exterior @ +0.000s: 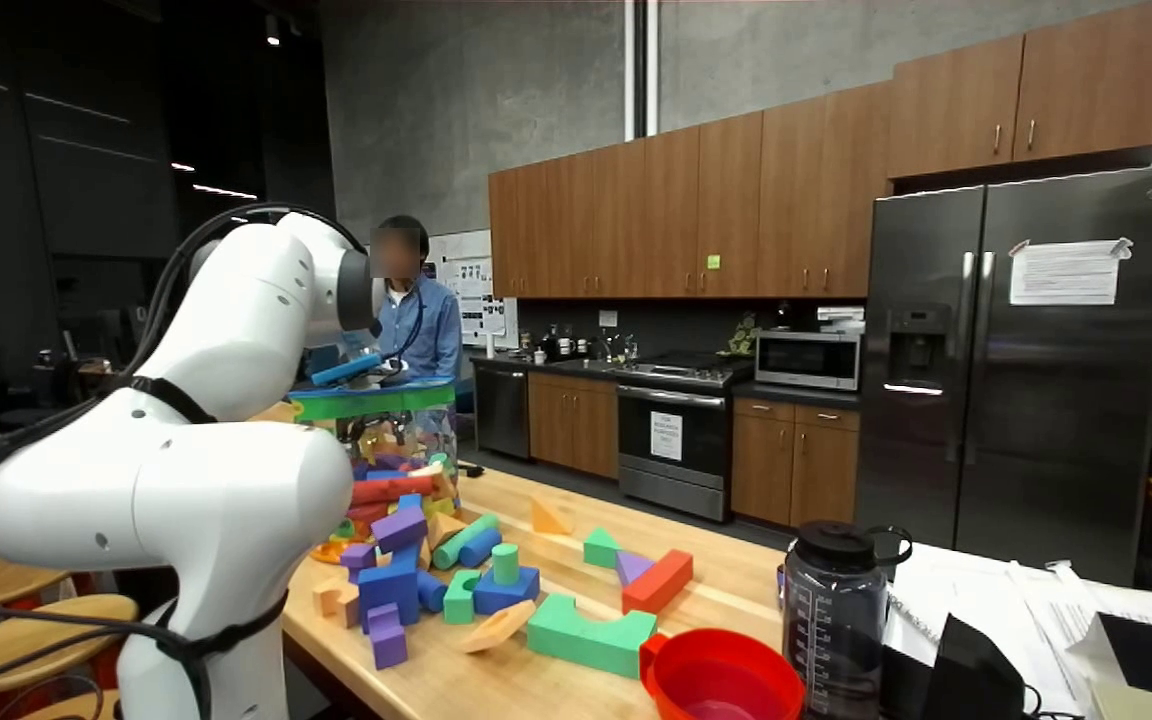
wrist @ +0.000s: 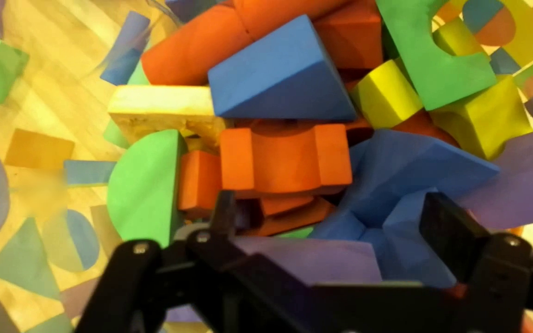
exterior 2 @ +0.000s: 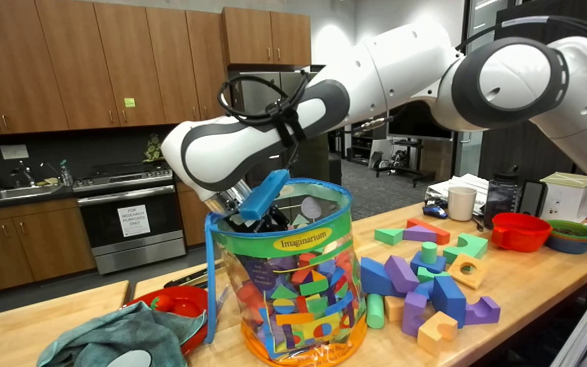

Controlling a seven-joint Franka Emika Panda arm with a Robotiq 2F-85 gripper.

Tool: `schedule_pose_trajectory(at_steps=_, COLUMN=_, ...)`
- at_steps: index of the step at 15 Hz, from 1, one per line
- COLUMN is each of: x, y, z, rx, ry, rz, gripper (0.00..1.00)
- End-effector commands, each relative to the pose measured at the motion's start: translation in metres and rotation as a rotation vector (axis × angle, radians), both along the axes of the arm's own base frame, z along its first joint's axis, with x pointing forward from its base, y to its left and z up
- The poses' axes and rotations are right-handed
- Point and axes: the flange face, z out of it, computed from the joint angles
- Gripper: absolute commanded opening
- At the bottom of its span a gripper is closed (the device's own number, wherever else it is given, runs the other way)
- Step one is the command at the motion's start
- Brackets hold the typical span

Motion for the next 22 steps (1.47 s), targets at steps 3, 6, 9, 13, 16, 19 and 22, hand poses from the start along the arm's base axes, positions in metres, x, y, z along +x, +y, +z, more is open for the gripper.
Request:
schedule_pose_trajectory(at_steps=3, x=0.008, y=-0.024, z=-0.004, rx=-0.063, ry=0.008, rz=-0.098, gripper=1.00)
schedule_pose_trajectory(at_steps=6, x=0.018, y=-0.028, z=0.012, rx=-0.015, ry=-0.065, rz=-0.132, gripper=1.00)
schedule_pose_trajectory(at_steps=9, x=0.035, y=-0.031, z=0.036, rx=0.055, ry=-0.160, rz=-0.167, gripper=1.00)
schedule_pose_trajectory(at_steps=13, x=0.044, y=-0.038, z=0.065, rx=0.135, ry=-0.258, rz=-0.184, gripper=1.00)
schedule_pose_trajectory(at_steps=16, x=0.030, y=-0.048, z=0.077, rx=0.143, ry=-0.278, rz=-0.169, gripper=1.00)
schedule_pose_trajectory(at_steps=19, x=0.008, y=-0.066, z=0.086, rx=0.133, ry=-0.276, rz=-0.160, gripper=1.00)
schedule_pose_trajectory(at_steps=22, x=-0.017, y=-0.085, z=0.093, rx=0.121, ry=-0.270, rz=-0.149, gripper=1.00)
